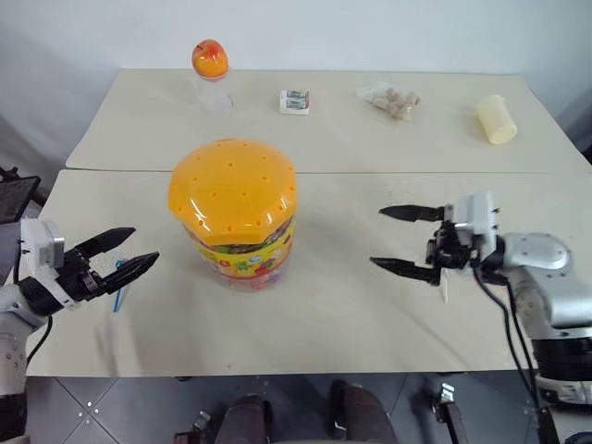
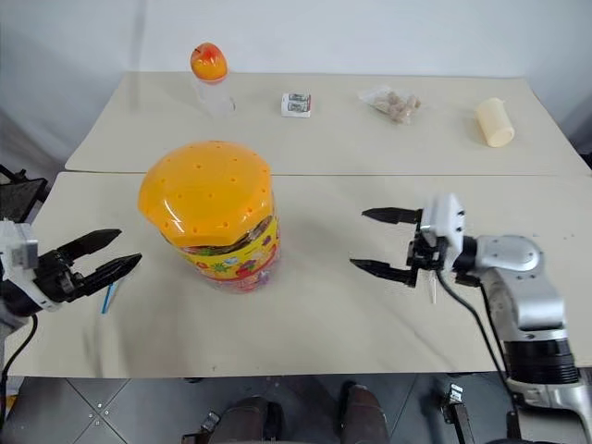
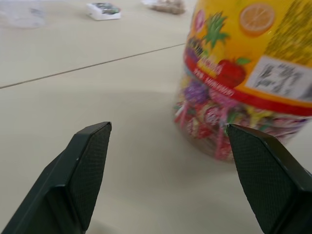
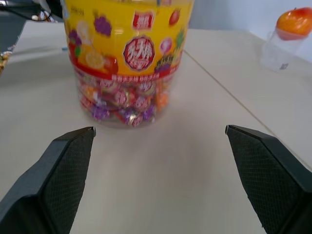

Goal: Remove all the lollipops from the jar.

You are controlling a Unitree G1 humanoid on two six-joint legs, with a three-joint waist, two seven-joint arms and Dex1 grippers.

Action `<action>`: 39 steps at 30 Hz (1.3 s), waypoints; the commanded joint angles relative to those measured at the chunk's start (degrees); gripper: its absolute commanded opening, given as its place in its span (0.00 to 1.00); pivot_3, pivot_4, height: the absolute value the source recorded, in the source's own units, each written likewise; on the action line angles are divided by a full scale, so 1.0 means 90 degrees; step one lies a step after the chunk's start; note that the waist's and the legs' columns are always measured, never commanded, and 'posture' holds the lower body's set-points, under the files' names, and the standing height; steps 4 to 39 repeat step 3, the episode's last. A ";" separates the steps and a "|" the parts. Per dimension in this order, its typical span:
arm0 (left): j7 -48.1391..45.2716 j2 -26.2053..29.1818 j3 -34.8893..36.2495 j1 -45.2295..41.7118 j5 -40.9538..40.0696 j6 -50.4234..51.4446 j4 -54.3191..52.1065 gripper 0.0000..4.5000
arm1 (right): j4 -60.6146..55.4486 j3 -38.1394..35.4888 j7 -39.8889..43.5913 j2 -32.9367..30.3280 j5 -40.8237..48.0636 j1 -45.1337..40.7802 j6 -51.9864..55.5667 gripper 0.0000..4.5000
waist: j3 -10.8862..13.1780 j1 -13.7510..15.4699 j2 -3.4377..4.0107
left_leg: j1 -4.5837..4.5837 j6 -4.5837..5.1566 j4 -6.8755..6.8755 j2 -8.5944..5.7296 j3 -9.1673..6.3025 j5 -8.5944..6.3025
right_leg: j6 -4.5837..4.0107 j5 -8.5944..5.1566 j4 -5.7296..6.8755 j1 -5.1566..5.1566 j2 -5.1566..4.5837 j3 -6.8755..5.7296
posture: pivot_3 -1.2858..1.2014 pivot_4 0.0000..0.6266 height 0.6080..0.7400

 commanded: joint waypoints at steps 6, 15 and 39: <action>0.0452 -0.0288 -0.0336 0.0457 0.0663 -0.0592 -0.0704 0.89 | 0.0419 0.0221 -0.0348 0.0482 -0.0717 0.0140 -0.1223 0.99 | 0.0000 -0.0037 0.0001 | 0.0007 -0.0001 0.0002 0.0002 0.0005 0.0001 | 0.0000 0.0000 0.0006 0.0001 0.0000 0.0001 | 0.52 0.24 1.00; 0.0452 -0.0288 -0.0336 0.0457 0.0663 -0.0592 -0.0704 0.89 | 0.0419 0.0221 -0.0348 0.0482 -0.0717 0.0140 -0.1223 0.99 | 0.0000 -0.0037 0.0001 | 0.0007 -0.0001 0.0002 0.0002 0.0005 0.0001 | 0.0000 0.0000 0.0006 0.0001 0.0000 0.0001 | 0.52 0.24 1.00; 0.0452 -0.0288 -0.0336 0.0457 0.0663 -0.0592 -0.0704 0.89 | 0.0419 0.0221 -0.0348 0.0482 -0.0717 0.0140 -0.1223 0.99 | 0.0000 -0.0037 0.0001 | 0.0007 -0.0001 0.0002 0.0002 0.0005 0.0001 | 0.0000 0.0000 0.0006 0.0001 0.0000 0.0001 | 0.52 0.24 1.00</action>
